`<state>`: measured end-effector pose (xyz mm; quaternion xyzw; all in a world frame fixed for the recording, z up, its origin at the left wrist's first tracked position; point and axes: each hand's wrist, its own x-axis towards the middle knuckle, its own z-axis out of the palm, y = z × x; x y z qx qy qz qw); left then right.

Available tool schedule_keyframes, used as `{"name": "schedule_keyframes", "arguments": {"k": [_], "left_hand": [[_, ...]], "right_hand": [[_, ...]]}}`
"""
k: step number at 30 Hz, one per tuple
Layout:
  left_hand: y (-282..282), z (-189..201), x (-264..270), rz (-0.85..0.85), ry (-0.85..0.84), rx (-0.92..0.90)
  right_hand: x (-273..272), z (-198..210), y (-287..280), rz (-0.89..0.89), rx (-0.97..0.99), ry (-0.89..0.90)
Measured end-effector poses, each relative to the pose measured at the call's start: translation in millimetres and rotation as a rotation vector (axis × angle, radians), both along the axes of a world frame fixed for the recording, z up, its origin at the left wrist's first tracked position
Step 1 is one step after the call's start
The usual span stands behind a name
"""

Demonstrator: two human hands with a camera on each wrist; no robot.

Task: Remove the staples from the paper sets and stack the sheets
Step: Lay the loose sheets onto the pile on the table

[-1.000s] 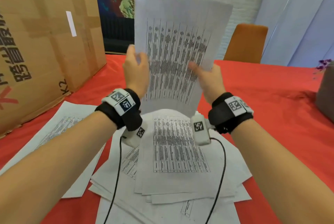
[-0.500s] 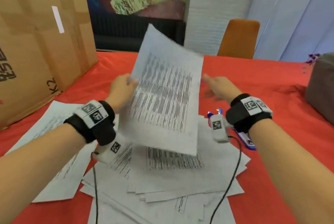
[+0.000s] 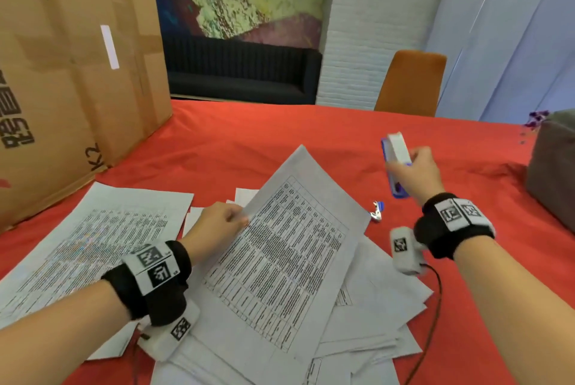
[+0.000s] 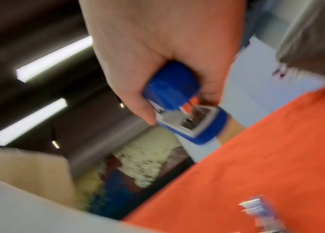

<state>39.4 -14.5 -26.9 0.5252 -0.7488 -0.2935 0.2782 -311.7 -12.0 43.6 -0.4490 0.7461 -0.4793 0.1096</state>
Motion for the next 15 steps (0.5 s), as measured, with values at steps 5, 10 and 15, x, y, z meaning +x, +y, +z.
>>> {"name": "schedule_keyframes", "arguments": {"k": [5,10,15], "left_hand": [[4.2,5.2,-7.9,-0.03,0.014,-0.055],[7.2,11.0,-7.5,-0.025,0.019,-0.043],[7.3,11.4,-9.6,-0.046,0.007,-0.061]], "right_hand": [[81.4,20.2,-28.1,0.211,-0.432,-0.41],[124.5,4.8,-35.4,0.331,-0.476,-0.412],[141.2,13.4,-50.6,0.323,-0.468,-0.434]]}}
